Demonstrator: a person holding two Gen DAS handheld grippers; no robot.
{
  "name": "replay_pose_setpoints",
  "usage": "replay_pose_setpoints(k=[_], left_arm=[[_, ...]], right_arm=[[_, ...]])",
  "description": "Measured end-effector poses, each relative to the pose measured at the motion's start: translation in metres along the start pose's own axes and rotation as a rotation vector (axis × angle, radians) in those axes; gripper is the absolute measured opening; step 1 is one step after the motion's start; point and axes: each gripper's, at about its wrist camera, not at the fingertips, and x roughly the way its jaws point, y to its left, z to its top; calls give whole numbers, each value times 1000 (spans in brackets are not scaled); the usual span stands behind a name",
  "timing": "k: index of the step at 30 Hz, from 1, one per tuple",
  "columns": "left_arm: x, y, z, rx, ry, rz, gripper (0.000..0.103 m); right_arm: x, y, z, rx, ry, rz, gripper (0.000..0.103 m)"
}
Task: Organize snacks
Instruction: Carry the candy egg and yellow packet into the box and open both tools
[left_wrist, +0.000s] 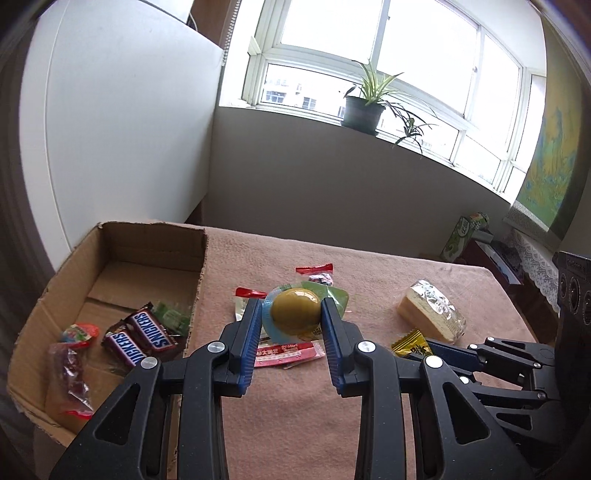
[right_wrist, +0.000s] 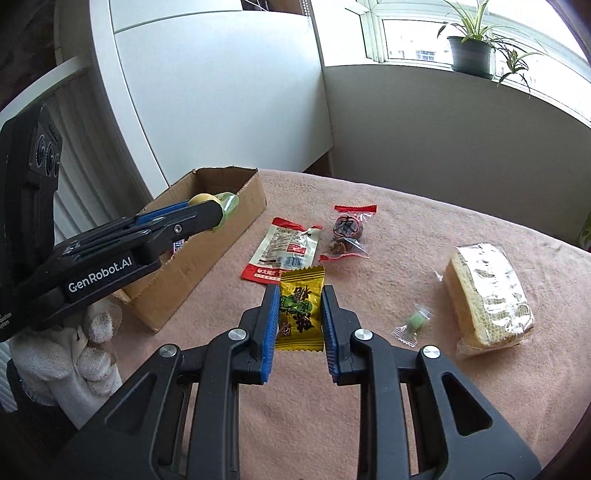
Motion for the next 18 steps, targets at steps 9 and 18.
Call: replay_pose_setpoints(k=[9,18], left_arm=[[-25,60,-6,-85,-51,65,30],[-34,119,-15,-159,-56,137,30]], right_arm=[[35,41,30,5,6,69,23],[82,82,56,-12,18,100,23]])
